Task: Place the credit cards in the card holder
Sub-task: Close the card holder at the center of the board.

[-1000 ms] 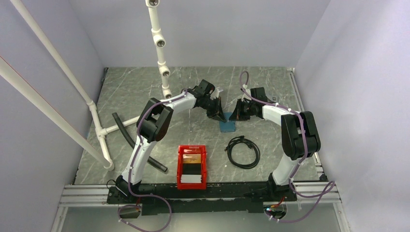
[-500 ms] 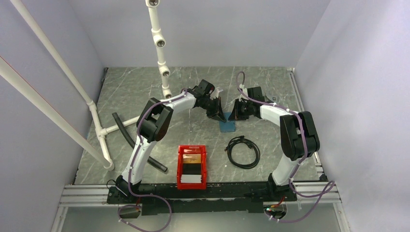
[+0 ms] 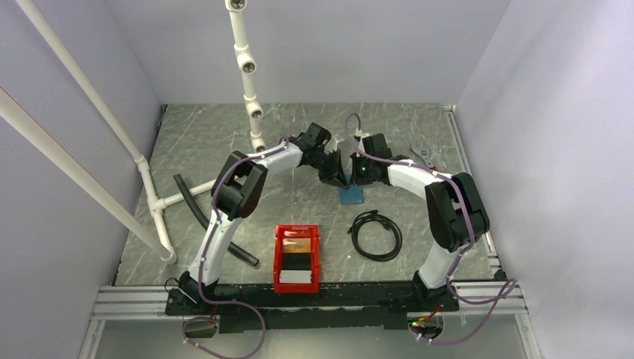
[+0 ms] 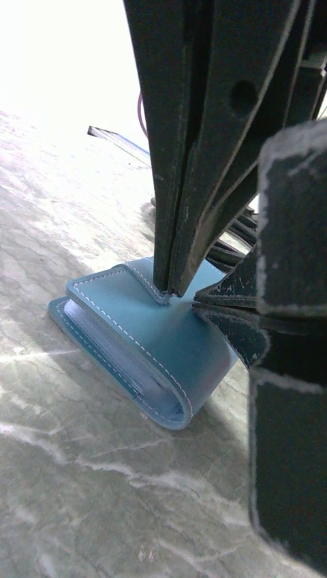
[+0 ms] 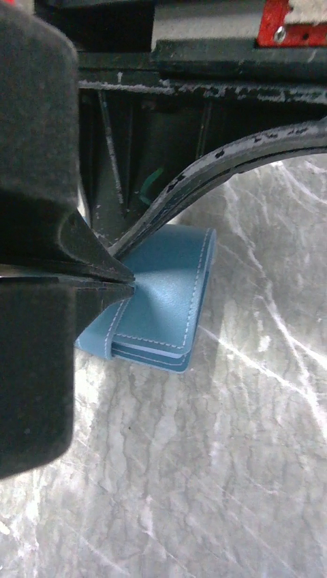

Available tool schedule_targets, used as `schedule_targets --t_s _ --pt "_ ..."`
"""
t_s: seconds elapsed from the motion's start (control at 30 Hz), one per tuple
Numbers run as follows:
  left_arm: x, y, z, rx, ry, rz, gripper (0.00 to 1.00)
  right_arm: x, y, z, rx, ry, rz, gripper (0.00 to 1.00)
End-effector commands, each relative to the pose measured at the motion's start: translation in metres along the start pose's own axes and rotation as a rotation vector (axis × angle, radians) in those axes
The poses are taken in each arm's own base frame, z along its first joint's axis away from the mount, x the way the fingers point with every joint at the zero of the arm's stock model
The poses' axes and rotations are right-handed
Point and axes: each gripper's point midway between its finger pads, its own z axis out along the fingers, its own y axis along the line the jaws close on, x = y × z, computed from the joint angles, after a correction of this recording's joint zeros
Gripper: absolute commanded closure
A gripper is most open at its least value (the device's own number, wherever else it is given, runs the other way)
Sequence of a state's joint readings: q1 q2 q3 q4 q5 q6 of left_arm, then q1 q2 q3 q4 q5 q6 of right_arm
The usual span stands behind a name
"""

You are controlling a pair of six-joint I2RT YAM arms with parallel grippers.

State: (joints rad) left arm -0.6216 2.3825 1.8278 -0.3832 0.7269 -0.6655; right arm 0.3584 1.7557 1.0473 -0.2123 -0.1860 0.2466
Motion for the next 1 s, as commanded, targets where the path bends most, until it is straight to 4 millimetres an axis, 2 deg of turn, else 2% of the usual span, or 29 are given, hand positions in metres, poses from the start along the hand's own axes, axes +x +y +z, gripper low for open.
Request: schedule_targets --t_s 0.0,0.13,0.23,0.3,0.4,0.63,0.87,0.97 --pt "0.007 0.019 0.014 -0.051 0.010 0.002 1.00 0.101 -0.007 0.016 0.093 0.254 0.038 1.00" --pt "0.008 0.020 0.013 -0.048 0.010 -0.001 1.00 0.101 -0.003 0.014 0.020 0.245 0.081 1.00" --pt "0.008 0.019 0.012 -0.048 0.010 0.002 1.00 0.081 -0.004 0.005 -0.155 0.196 0.218 1.00" --pt "0.008 0.019 0.011 -0.049 0.008 0.004 1.00 0.069 -0.004 -0.001 -0.242 0.162 0.242 1.00" --pt "0.008 0.019 0.012 -0.043 0.009 0.002 1.00 0.063 -0.006 -0.003 -0.269 0.158 0.246 1.00" --pt "0.008 0.020 0.012 -0.044 0.011 0.000 1.00 0.068 0.004 0.000 -0.358 0.160 0.337 1.00" --pt "0.008 0.017 0.014 -0.022 0.012 -0.012 1.00 0.048 0.009 -0.001 -0.404 0.010 0.526 1.00" --pt "0.009 0.018 0.014 -0.021 0.015 -0.016 1.00 0.047 0.013 -0.002 -0.435 -0.015 0.588 1.00"
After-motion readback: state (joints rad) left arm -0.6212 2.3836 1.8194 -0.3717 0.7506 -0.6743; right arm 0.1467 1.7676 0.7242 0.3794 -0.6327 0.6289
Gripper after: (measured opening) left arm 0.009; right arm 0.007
